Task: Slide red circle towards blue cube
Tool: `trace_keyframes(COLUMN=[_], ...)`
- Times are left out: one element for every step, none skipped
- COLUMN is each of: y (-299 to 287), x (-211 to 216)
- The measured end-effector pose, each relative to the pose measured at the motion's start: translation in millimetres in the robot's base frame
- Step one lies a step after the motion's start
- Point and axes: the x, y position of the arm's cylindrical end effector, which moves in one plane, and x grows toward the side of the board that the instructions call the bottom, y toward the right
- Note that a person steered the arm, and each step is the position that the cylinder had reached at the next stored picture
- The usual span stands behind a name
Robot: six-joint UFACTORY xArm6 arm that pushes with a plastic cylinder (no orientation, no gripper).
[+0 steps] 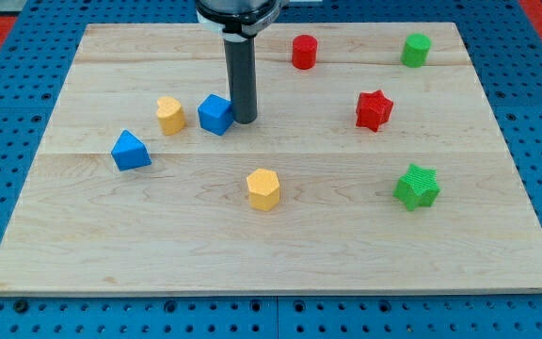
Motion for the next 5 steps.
trace_keyframes(y=[-11.9,-28.4,-6.0,49.5,82.6], x=[-8.5,-19.0,-7.9,-23.8,-60.0])
